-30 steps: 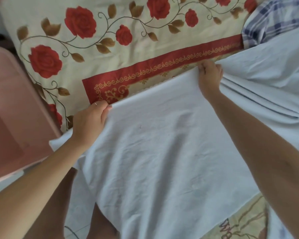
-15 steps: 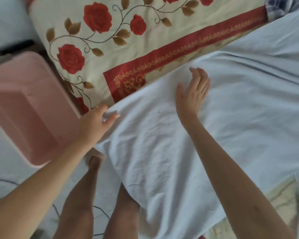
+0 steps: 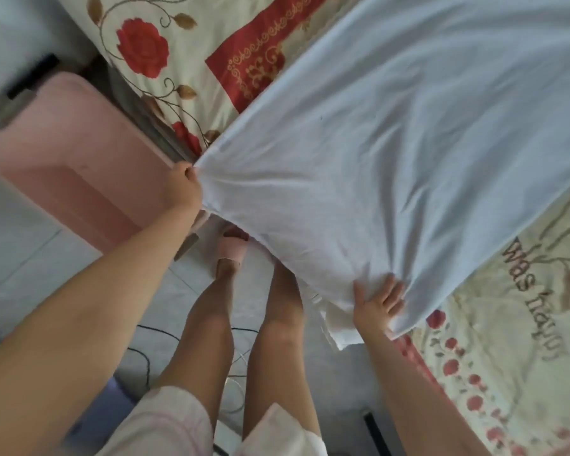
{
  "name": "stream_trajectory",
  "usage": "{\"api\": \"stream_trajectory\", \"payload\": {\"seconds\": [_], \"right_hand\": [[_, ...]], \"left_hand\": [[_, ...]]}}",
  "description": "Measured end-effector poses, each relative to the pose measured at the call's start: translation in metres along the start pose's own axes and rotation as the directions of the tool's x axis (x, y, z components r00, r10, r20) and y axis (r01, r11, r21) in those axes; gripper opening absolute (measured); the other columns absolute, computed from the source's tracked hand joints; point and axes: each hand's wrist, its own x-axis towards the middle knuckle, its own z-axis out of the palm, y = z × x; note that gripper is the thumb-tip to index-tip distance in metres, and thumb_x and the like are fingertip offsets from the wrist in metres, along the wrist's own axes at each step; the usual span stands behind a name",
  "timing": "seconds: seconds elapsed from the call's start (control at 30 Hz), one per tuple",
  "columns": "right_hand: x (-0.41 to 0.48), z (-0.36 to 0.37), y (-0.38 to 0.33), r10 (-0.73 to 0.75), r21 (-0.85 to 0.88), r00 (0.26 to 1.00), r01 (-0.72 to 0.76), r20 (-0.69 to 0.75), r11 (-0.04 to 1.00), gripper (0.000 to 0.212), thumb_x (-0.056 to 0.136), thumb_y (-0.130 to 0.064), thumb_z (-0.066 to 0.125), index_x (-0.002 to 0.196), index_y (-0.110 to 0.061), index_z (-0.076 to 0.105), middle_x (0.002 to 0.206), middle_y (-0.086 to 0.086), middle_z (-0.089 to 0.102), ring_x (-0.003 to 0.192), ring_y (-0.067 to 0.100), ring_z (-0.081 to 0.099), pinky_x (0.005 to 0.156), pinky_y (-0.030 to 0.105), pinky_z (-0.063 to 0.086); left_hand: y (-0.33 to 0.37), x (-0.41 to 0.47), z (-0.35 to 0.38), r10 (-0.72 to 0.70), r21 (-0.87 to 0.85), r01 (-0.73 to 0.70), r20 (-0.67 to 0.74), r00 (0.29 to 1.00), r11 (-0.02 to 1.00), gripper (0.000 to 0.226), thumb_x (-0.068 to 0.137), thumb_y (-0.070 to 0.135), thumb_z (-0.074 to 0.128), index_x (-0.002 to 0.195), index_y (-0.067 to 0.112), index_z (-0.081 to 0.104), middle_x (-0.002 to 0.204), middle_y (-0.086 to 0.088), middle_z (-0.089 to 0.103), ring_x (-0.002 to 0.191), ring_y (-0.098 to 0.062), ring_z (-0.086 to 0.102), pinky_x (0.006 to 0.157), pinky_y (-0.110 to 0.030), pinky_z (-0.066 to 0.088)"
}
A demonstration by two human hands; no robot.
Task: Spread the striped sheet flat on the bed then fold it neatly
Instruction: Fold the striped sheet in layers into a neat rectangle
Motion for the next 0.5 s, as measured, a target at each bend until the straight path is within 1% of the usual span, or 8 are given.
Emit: {"api": "stream_trajectory", "payload": {"seconds": [0.1, 0.2, 0.27, 0.33, 0.37, 0.4, 0.43, 0.5], "right_hand": [[-0.017, -0.008, 0.018, 0.065, 0.300, 0.996, -0.042, -0.068, 0.953, 0.069, 0.095, -0.037, 0.053, 0.151, -0.020, 0.015, 0.157, 0.006, 0.011, 0.140, 0.031, 0.021, 0.105, 0.055, 0.027], [-0.020, -0.013, 0.024, 0.246, 0.488, 0.958, -0.147, -0.145, 0.860, 0.067, 0.095, -0.029, 0.054, 0.149, -0.012, 0.018, 0.154, 0.013, 0.016, 0.135, 0.035, 0.028, 0.104, 0.053, 0.029], [-0.006, -0.017, 0.032, 0.416, 0.571, 0.903, -0.285, -0.110, 0.770, 0.075, 0.092, -0.032, 0.058, 0.150, -0.010, 0.015, 0.155, 0.014, 0.015, 0.140, 0.034, 0.022, 0.109, 0.052, 0.026], [0.010, -0.017, 0.040, 0.477, 0.604, 0.874, -0.331, -0.093, 0.725, 0.072, 0.090, -0.033, 0.061, 0.147, -0.010, 0.023, 0.151, 0.014, 0.026, 0.137, 0.032, 0.030, 0.107, 0.048, 0.034], [0.016, -0.016, 0.054, 0.478, 0.626, 0.871, -0.311, -0.113, 0.715, 0.061, 0.090, -0.031, 0.061, 0.141, -0.010, 0.035, 0.141, 0.013, 0.040, 0.129, 0.031, 0.041, 0.099, 0.042, 0.041], [0.019, -0.018, 0.062, 0.457, 0.647, 0.879, -0.272, -0.135, 0.713, 0.046, 0.090, -0.028, 0.060, 0.129, -0.008, 0.046, 0.124, 0.010, 0.053, 0.116, 0.028, 0.052, 0.087, 0.036, 0.045], [0.023, -0.019, 0.065, 0.413, 0.659, 0.901, -0.231, -0.133, 0.716, 0.036, 0.091, -0.027, 0.059, 0.118, -0.005, 0.052, 0.106, 0.006, 0.058, 0.102, 0.026, 0.058, 0.077, 0.031, 0.044], [0.027, -0.019, 0.081, 0.342, 0.669, 0.937, -0.207, -0.076, 0.714, 0.035, 0.090, -0.031, 0.061, 0.110, -0.003, 0.055, 0.092, 0.002, 0.057, 0.088, 0.022, 0.057, 0.073, 0.028, 0.043]], "left_hand": [[0.015, -0.023, 0.014, -0.247, -0.228, 0.237, -0.015, 0.969, 0.944, 0.042, 0.095, 0.024, 0.051, 0.133, 0.006, 0.042, 0.131, -0.014, 0.050, 0.118, -0.029, 0.051, 0.098, -0.035, 0.042], [0.018, -0.056, 0.037, -0.371, -0.309, 0.375, 0.073, 0.926, 0.874, 0.067, 0.091, 0.032, 0.060, 0.143, 0.005, 0.026, 0.145, -0.015, 0.036, 0.129, -0.029, 0.041, 0.104, -0.036, 0.036], [0.006, -0.081, 0.061, -0.382, -0.382, 0.409, 0.149, 0.912, 0.828, 0.065, 0.091, 0.029, 0.062, 0.142, 0.008, 0.028, 0.144, -0.013, 0.036, 0.131, -0.027, 0.039, 0.103, -0.034, 0.036], [-0.009, -0.101, 0.085, -0.345, -0.439, 0.470, 0.335, 0.876, 0.766, 0.028, 0.093, 0.029, 0.058, 0.117, 0.018, 0.048, 0.120, -0.006, 0.054, 0.118, -0.025, 0.050, 0.092, -0.036, 0.044], [-0.018, -0.117, 0.099, -0.321, -0.417, 0.518, 0.456, 0.830, 0.747, 0.013, 0.095, 0.031, 0.054, 0.104, 0.022, 0.052, 0.107, -0.001, 0.058, 0.109, -0.023, 0.054, 0.085, -0.034, 0.046], [-0.023, -0.129, 0.109, -0.285, -0.413, 0.537, 0.530, 0.798, 0.735, 0.010, 0.097, 0.032, 0.051, 0.098, 0.023, 0.053, 0.103, 0.001, 0.059, 0.104, -0.020, 0.055, 0.080, -0.032, 0.047], [-0.026, -0.134, 0.114, -0.255, -0.415, 0.544, 0.573, 0.779, 0.730, 0.013, 0.097, 0.033, 0.050, 0.102, 0.021, 0.053, 0.107, 0.000, 0.058, 0.104, -0.018, 0.055, 0.076, -0.029, 0.047], [-0.031, -0.154, 0.129, -0.228, -0.417, 0.546, 0.604, 0.764, 0.727, 0.031, 0.095, 0.036, 0.053, 0.120, 0.019, 0.050, 0.118, 0.000, 0.054, 0.110, -0.016, 0.052, 0.083, -0.032, 0.045]]}}
